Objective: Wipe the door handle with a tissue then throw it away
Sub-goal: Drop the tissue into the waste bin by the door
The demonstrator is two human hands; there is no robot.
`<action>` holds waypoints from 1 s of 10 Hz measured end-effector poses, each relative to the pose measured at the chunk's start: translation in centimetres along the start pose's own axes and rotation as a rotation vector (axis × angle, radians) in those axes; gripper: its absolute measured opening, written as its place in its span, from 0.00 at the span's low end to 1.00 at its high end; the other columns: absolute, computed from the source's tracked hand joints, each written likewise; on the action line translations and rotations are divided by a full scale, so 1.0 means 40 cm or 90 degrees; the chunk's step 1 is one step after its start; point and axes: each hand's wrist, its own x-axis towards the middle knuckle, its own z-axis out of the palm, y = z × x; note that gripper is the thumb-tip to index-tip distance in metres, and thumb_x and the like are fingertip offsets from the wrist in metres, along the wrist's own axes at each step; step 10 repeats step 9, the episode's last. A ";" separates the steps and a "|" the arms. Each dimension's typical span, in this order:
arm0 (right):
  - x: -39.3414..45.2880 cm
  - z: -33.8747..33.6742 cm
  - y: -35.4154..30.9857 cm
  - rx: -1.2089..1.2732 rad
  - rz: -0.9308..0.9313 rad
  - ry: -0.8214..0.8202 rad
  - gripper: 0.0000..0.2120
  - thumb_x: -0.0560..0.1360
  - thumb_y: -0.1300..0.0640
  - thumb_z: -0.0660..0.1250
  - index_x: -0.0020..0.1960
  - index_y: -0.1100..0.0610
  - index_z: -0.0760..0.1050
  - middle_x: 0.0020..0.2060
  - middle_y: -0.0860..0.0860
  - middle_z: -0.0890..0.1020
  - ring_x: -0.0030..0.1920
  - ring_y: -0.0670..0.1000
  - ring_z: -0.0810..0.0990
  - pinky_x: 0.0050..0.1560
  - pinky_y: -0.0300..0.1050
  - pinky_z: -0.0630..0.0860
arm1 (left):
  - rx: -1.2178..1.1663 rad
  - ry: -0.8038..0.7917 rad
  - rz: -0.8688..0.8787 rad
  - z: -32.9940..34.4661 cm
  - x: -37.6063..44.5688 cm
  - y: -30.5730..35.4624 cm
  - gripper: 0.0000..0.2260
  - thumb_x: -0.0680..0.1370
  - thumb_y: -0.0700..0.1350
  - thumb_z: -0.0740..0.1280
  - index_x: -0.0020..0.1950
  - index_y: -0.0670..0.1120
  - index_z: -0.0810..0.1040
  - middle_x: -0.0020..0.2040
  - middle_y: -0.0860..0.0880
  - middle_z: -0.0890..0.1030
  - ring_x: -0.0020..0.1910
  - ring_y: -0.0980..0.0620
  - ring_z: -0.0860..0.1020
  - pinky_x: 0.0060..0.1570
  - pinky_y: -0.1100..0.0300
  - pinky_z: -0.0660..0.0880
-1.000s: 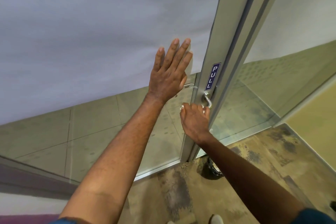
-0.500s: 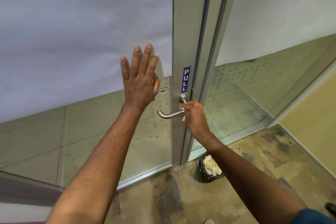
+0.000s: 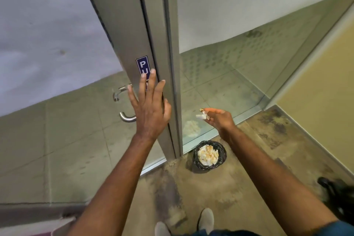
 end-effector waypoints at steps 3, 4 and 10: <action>0.100 -0.215 0.091 -0.164 0.068 0.060 0.13 0.76 0.76 0.65 0.58 0.67 0.77 0.59 0.65 0.82 0.56 0.58 0.81 0.68 0.59 0.77 | -0.176 -0.335 -0.085 0.263 -0.154 0.140 0.25 0.80 0.35 0.70 0.77 0.43 0.75 0.86 0.45 0.65 0.86 0.42 0.62 0.86 0.36 0.58; 0.158 -0.270 0.155 -0.282 0.018 0.132 0.12 0.75 0.77 0.66 0.56 0.67 0.76 0.55 0.67 0.83 0.57 0.64 0.83 0.61 0.66 0.80 | -0.188 -0.448 -0.118 0.365 -0.210 0.160 0.24 0.83 0.37 0.68 0.79 0.45 0.73 0.87 0.47 0.63 0.87 0.43 0.61 0.87 0.42 0.57; 0.386 -0.387 0.367 -0.367 0.128 0.204 0.14 0.76 0.76 0.61 0.49 0.63 0.82 0.52 0.60 0.85 0.54 0.58 0.81 0.66 0.51 0.77 | -0.110 -0.666 -0.182 0.651 -0.339 0.177 0.27 0.87 0.44 0.65 0.85 0.50 0.63 0.89 0.49 0.56 0.88 0.47 0.56 0.88 0.47 0.53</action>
